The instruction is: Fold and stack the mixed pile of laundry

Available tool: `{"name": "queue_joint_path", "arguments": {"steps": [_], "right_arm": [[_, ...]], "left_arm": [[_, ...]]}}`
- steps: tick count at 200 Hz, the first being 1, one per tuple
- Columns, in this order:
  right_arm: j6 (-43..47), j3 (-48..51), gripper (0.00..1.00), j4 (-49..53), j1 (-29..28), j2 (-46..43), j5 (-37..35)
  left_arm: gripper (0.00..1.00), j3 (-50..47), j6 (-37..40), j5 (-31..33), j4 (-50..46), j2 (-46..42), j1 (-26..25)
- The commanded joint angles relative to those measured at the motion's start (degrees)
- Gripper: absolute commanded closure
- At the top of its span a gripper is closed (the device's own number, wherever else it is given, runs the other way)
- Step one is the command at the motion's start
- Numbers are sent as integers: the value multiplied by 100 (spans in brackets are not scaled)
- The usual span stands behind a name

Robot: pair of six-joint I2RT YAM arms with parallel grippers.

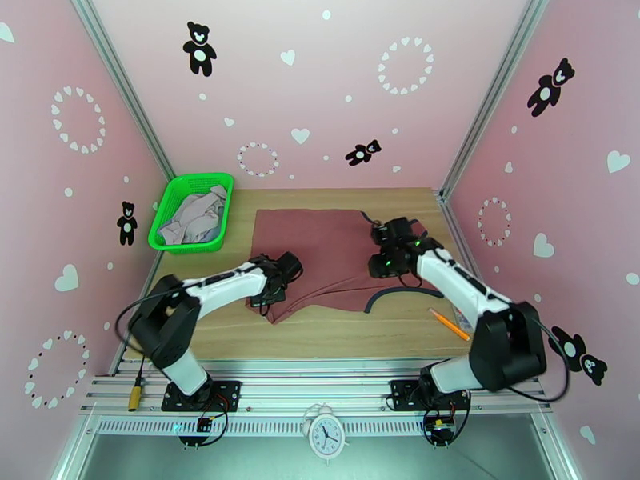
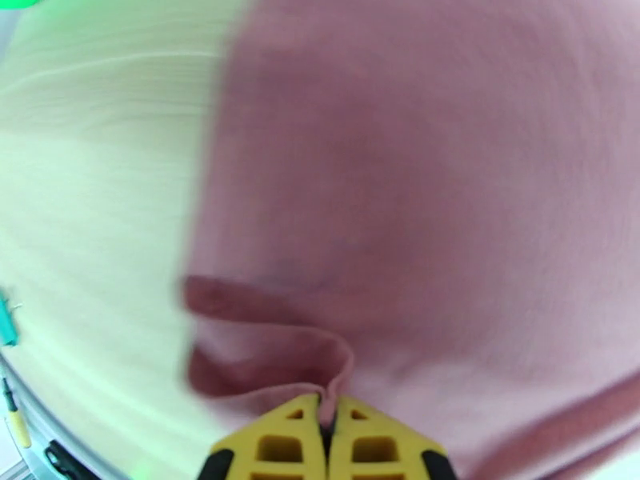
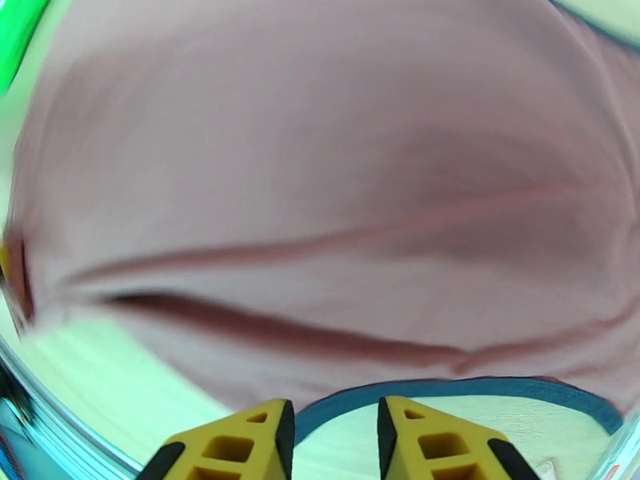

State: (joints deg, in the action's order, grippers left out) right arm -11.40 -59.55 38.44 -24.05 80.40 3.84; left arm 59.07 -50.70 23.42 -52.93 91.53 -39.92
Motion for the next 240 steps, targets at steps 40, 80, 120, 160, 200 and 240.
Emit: {"name": "queue_joint_path", "arguments": {"steps": [40,80,120,160,200,240], "right_arm": [[19,382,60,447,-1801,208,-1523],[-354,611,55,570,-2230,637,-1608],[-59,271,54,743,-2230,1051,-1721],[1630,-202,65,256,-2210,607,-2580],[2851,-191,59,982,-1749,368,-2222],[3111,249,58,1247,-1713,319,-1719]], "left_arm": [[100,-395,81,569,-450,-731,392],[100,-345,217,610,-390,-645,480],[100,-182,312,793,-554,-639,621],[100,-204,312,526,-454,-762,621],[100,-489,229,168,-203,-941,461],[100,-722,157,-173,36,-1090,166]]}}
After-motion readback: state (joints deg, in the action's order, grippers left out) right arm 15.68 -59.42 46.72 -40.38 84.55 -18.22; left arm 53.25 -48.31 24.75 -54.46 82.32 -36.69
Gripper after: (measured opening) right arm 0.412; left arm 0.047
